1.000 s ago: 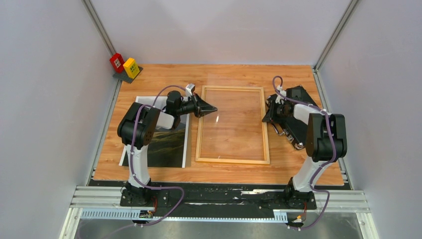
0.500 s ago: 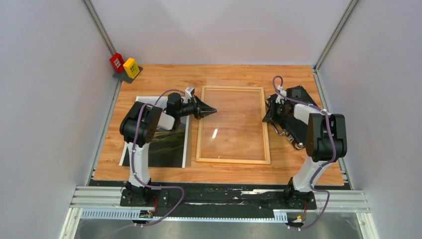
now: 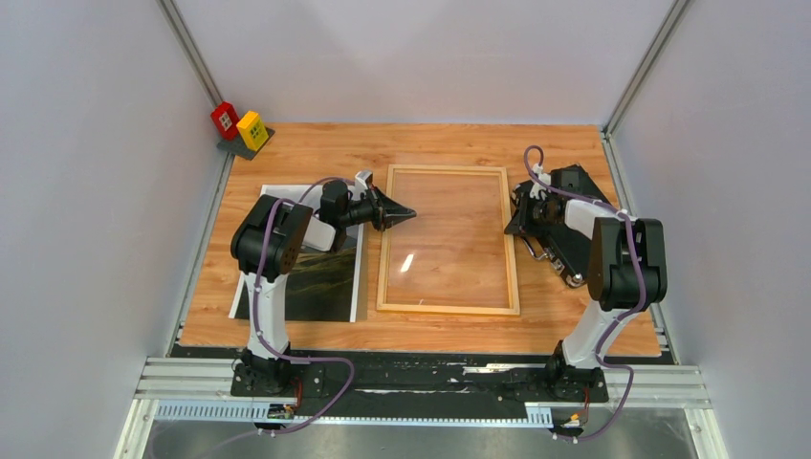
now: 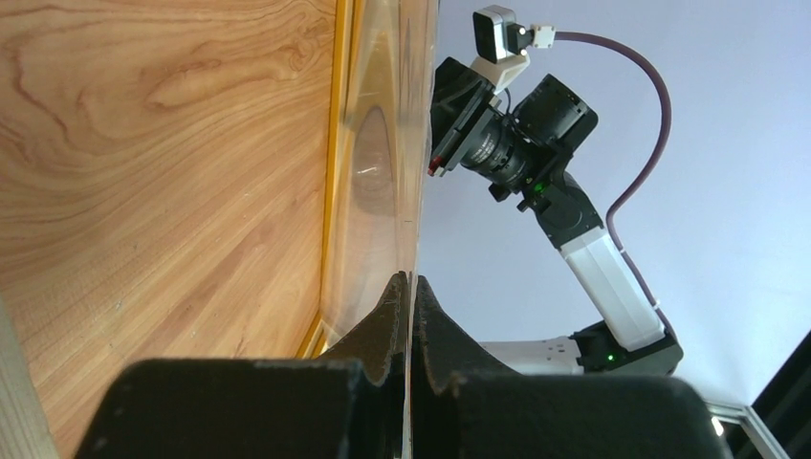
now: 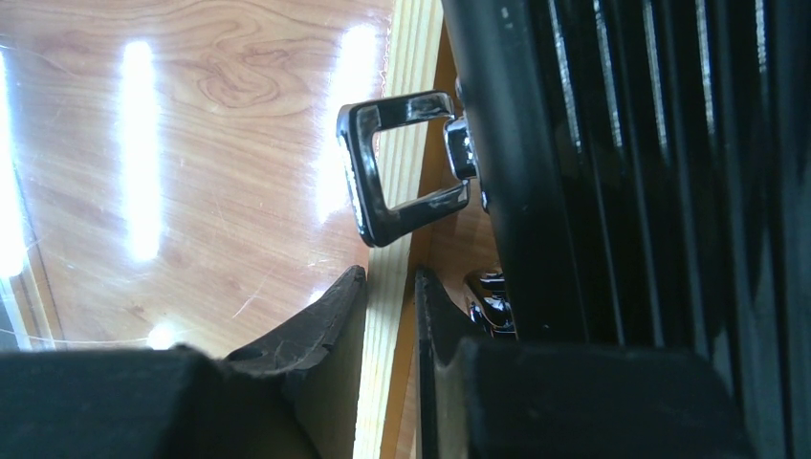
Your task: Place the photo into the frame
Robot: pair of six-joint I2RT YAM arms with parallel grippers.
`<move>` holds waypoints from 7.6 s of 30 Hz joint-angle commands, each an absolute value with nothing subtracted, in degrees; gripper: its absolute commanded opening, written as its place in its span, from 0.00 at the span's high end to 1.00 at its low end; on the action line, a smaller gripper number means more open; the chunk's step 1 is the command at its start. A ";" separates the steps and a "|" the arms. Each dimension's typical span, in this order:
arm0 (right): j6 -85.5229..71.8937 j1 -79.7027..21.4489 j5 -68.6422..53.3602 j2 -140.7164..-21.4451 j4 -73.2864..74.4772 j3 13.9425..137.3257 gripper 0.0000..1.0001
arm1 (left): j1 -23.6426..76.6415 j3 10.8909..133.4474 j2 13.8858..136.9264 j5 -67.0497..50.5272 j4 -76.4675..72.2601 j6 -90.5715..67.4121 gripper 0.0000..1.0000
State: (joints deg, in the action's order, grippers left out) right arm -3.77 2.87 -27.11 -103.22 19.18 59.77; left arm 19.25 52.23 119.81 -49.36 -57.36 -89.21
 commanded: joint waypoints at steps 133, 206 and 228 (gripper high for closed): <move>1.14 4.70 -33.05 -108.44 21.54 61.35 0.78 | 19.14 57.59 114.32 -46.30 -29.04 -62.11 1.00; 0.80 2.38 -26.95 -103.96 22.27 63.28 0.58 | 21.27 57.82 114.60 -38.88 -14.51 -48.74 0.60; 6.00 -9.10 -22.31 -100.90 26.81 74.74 0.53 | 21.27 57.81 115.40 -38.13 -13.82 -48.40 0.60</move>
State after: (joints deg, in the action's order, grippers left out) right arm 3.64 -5.02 -23.99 -101.25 26.83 71.05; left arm 20.88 57.49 115.11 -40.75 -16.60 -51.46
